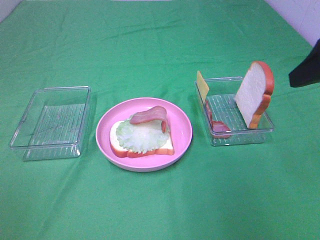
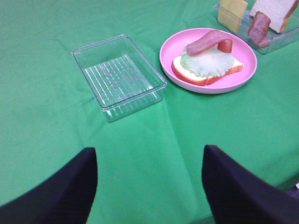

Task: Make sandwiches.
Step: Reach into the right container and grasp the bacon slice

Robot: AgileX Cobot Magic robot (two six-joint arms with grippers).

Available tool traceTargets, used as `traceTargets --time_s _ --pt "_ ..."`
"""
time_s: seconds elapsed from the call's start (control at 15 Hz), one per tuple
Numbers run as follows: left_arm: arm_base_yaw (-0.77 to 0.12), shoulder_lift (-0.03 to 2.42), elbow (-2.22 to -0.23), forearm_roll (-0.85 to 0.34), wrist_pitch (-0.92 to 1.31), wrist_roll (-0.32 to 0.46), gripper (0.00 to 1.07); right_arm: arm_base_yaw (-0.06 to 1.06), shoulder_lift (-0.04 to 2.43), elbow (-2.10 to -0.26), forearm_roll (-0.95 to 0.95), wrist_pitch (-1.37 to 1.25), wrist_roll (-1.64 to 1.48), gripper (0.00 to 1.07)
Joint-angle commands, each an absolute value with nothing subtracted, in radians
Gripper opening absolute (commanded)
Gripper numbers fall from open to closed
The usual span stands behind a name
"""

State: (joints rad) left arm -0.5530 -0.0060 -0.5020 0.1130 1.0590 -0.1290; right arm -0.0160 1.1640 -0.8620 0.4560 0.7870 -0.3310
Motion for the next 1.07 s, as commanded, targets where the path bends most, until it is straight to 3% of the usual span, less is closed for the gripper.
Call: traceTargets --time_s 0.07,0.2,0.53,0.73,1.07 --pt "-0.556 -0.014 -0.501 0.109 1.051 -0.125 0.62 -0.021 1.296 -0.96 0.539 0.885 -0.405 0.79" --pt "-0.556 -0.014 -0.501 0.109 1.051 -0.125 0.62 0.013 1.377 -1.009 0.526 0.888 -0.405 0.74" --pt "-0.556 -0.014 -0.501 0.109 1.051 -0.125 0.62 0.263 1.577 -1.126 0.421 0.838 -0.216 0.61" --pt "-0.556 -0.014 -0.501 0.109 1.051 -0.125 0.62 0.319 1.676 -1.222 0.347 0.845 -0.142 0.59" --pt "-0.556 -0.014 -0.501 0.109 1.051 -0.125 0.62 0.318 1.922 -1.455 0.308 0.909 -0.113 0.59"
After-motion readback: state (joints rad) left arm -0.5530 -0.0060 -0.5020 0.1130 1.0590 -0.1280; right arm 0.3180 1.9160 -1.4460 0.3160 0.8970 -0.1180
